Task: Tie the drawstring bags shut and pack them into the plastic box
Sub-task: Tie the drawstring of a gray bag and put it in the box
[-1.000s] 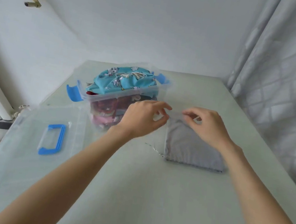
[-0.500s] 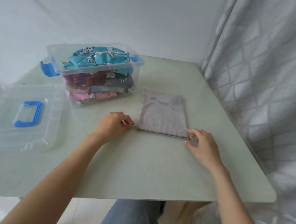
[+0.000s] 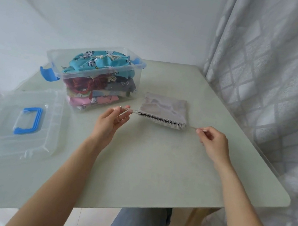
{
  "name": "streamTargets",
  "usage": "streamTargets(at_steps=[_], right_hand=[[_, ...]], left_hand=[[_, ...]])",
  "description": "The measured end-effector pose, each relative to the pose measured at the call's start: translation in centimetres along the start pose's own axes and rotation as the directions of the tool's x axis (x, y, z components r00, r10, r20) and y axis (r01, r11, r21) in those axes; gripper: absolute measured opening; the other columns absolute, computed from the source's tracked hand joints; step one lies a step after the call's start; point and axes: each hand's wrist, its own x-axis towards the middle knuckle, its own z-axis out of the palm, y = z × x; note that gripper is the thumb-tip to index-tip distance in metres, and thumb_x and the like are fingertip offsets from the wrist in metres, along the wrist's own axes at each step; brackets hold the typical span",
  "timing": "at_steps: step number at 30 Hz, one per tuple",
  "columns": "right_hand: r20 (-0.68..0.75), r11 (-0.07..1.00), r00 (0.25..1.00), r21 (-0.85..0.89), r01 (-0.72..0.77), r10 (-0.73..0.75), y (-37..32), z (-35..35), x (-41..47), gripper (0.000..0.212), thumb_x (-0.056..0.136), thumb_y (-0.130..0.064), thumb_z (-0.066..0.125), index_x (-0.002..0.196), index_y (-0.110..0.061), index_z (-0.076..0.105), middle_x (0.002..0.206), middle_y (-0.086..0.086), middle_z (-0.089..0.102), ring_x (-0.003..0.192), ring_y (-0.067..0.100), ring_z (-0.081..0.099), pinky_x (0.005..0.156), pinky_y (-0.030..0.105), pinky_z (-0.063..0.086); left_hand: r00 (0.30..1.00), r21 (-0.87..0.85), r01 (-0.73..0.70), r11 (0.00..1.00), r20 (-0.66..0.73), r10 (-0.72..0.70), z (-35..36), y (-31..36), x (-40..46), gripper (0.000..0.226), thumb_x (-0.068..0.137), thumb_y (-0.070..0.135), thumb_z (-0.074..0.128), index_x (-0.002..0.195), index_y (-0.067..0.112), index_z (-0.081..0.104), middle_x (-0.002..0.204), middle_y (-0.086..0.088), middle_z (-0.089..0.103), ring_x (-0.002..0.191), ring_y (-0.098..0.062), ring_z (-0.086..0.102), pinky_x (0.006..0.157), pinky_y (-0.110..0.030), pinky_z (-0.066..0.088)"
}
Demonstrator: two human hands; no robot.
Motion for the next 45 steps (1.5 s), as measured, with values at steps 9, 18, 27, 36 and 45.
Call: streamTargets(at_steps=[9, 18, 27, 36, 45], right_hand=[[0.095, 0.842, 0.978, 0.498, -0.208, 0.185, -3.7, 1.2, 1.7, 0.018, 0.086, -0.012, 0.063, 0.07, -0.016, 0.057, 0.07, 0.0, 0.054, 0.067, 0.009, 0.05, 0.066, 0.022, 0.04], [0.283, 0.097, 0.953, 0.951, -0.293, 0.107, -7.2, 5.2, 4.6, 0.016, 0.095, -0.019, 0.048, 0.079, -0.017, 0.048, 0.065, -0.001, 0.066, 0.065, 0.011, 0.066, 0.078, 0.034, 0.056], [0.246, 0.143, 0.936, 0.947, -0.287, 0.251, -4.0, 3.4, 5.3, 0.03, 0.097, -0.015, 0.045, 0.069, -0.02, 0.037, 0.048, -0.008, 0.037, 0.041, 0.007, 0.034, 0.048, 0.017, 0.04], [0.097, 0.212, 0.93, 0.96, -0.181, 0.354, -3.0, 2.7, 5.1, 0.029, 0.099, -0.01, 0.041, 0.071, -0.016, 0.036, 0.044, -0.007, 0.043, 0.036, 0.007, 0.034, 0.043, 0.016, 0.037], [0.057, 0.574, 0.964, 0.794, -0.202, 0.259, -4.5, 3.2, 4.1, 0.025, 0.092, -0.015, 0.058, 0.068, -0.016, 0.05, 0.05, -0.007, 0.042, 0.042, 0.004, 0.034, 0.045, 0.016, 0.033]], left_hand=[[0.991, -0.251, -0.097, 0.963, -0.111, 0.071, 3.0, 0.5, 1.7, 0.025, 0.101, 0.015, 0.034, 0.078, 0.013, 0.044, 0.059, 0.003, 0.055, 0.061, -0.012, 0.064, 0.077, -0.028, 0.055], [0.961, -0.067, -0.181, 0.981, -0.225, 0.161, 4.0, -0.8, 3.6, 0.024, 0.1, 0.014, 0.037, 0.076, 0.015, 0.042, 0.061, 0.002, 0.028, 0.041, -0.003, 0.031, 0.042, -0.016, 0.036], [0.955, -0.319, -0.222, 0.922, -0.261, 0.139, 0.0, 1.8, 4.2, 0.028, 0.101, 0.016, 0.037, 0.073, 0.019, 0.038, 0.047, 0.012, 0.036, 0.04, -0.002, 0.027, 0.039, -0.013, 0.022], [0.906, 0.05, -0.266, 0.963, -0.329, 0.268, 0.1, 2.0, 3.5, 0.026, 0.098, 0.011, 0.043, 0.073, 0.018, 0.041, 0.053, 0.009, 0.039, 0.045, -0.002, 0.031, 0.043, -0.015, 0.024], [0.969, 0.145, -0.141, 0.979, -0.181, 0.167, 1.7, 1.1, 2.3, 0.023, 0.097, 0.015, 0.046, 0.075, 0.016, 0.047, 0.059, 0.006, 0.041, 0.044, -0.002, 0.031, 0.043, -0.014, 0.026]])
